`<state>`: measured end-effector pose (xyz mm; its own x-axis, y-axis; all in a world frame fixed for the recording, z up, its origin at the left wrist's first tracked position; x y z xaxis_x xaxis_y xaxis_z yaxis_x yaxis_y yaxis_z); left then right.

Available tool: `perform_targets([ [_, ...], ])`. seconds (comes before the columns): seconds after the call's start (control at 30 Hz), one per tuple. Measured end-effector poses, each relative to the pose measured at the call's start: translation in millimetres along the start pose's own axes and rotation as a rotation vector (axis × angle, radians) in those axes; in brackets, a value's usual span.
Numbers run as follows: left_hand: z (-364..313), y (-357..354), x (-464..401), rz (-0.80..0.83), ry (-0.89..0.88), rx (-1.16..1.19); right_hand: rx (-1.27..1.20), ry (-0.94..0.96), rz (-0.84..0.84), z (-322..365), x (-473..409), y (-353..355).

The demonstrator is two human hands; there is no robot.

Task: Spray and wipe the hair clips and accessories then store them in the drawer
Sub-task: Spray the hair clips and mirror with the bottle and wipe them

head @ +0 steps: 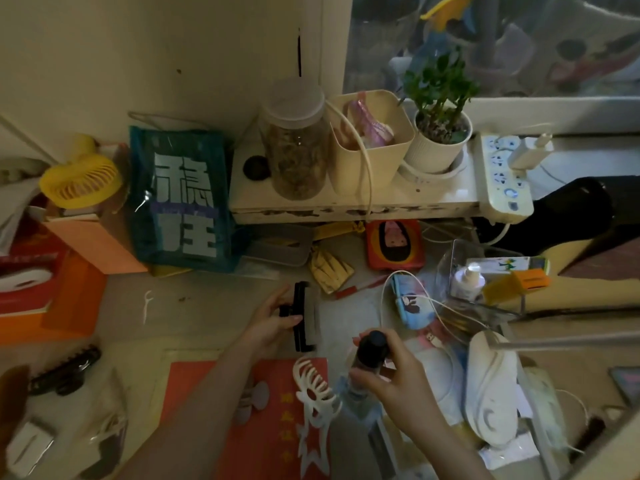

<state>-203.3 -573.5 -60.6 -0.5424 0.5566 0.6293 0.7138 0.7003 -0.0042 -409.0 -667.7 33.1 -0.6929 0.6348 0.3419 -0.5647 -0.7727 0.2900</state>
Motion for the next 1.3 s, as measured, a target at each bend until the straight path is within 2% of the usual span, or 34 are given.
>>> perform_targets([
  [0.17, 8.1, 10.6, -12.2, -0.024, -0.07, -0.159, -0.04, -0.044, -0.004, -7.1, -5.1, -3.1],
  [0.3, 15.5, 16.6, -16.0, 0.037, -0.152, -0.352, -0.065, -0.062, -0.017, -12.1, -5.5, -4.3],
  [0.5, 17.5, 15.0, -13.9, 0.048, -0.167, -0.435, -0.088, -0.064, -0.025, -13.7, -3.0, -1.7],
  [0.63, 17.7, 12.9, -0.9, -0.029, -0.193, -0.437, -0.063, -0.043, -0.015, -12.3, 3.1, 1.9],
  [0.77, 21.0, 14.9, 21.4, -0.129, -0.301, -0.529, -0.024, -0.007, -0.022, -14.6, 12.8, 4.9],
  [0.93, 32.6, 20.4, 54.6, -0.164, -0.354, -0.587, -0.011, -0.003, -0.019, -23.5, 27.0, 9.4],
  [1.2, 60.9, 55.5, 92.5, -0.367, -0.308, -0.584, 0.038, 0.019, 0.035, -28.1, 52.8, -7.5],
  [1.3, 73.1, 72.7, 99.6, -0.383, -0.211, -0.579, 0.03, -0.007, 0.085, -31.0, 60.7, -17.0],
])
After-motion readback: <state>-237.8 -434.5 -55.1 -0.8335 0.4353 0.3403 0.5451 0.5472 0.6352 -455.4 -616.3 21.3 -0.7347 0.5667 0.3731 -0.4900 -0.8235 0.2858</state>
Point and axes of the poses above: each hand's wrist, its own x-axis away from the middle knuckle, its own y-axis out of the back of the hand, z = x × y, the point moved 2 cm from there along -x, towards the middle knuckle, and after that the axes turned 1 degree about -z, right-handed, at the moved point
